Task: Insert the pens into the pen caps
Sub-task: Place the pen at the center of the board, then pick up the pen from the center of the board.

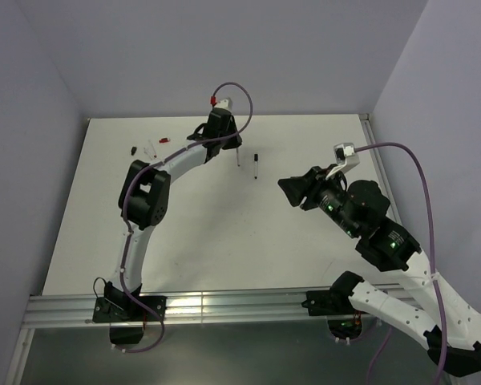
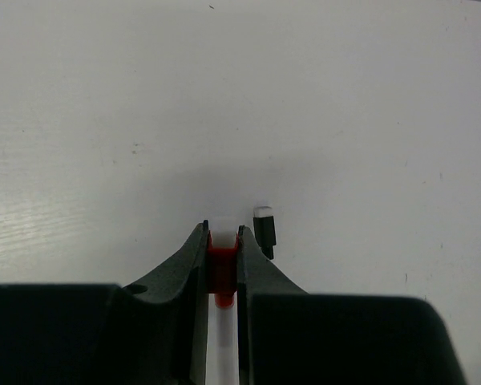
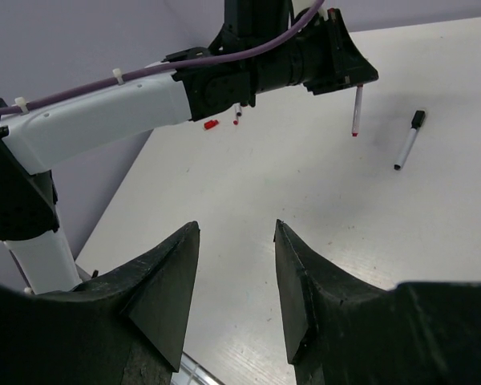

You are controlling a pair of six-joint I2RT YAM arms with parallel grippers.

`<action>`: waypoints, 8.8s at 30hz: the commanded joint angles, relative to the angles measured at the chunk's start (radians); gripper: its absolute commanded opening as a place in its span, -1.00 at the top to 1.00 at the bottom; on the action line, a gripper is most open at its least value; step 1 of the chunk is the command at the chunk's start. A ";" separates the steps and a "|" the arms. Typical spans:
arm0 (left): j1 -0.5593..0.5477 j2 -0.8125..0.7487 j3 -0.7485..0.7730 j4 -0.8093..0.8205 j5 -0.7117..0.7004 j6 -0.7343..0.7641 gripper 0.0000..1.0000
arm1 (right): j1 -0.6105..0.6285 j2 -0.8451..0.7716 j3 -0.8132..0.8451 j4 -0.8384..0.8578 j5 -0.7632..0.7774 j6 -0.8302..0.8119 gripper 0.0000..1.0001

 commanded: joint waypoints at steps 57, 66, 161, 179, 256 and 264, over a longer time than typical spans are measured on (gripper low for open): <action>0.424 -0.267 -0.182 -0.369 -0.407 -0.152 0.37 | -0.038 0.145 -0.104 0.182 -0.136 -0.033 -0.03; 0.443 -0.181 -0.133 -0.307 -0.338 -0.126 0.35 | -0.041 0.125 -0.113 0.165 -0.145 -0.036 -0.03; 0.467 -0.079 0.138 -0.354 -0.205 -0.048 1.00 | -0.104 0.155 -0.089 0.098 -0.209 -0.092 0.01; 0.171 -1.038 -0.788 0.210 0.185 -0.290 0.99 | -0.123 0.327 -0.033 0.435 -0.725 0.057 -0.04; -0.274 -1.190 -1.024 0.606 0.119 -0.405 0.99 | -0.086 0.445 -0.066 0.598 -0.674 0.183 0.96; -0.274 -1.221 -1.001 0.494 0.075 -0.356 0.50 | -0.086 0.410 -0.047 0.512 -0.618 0.145 1.00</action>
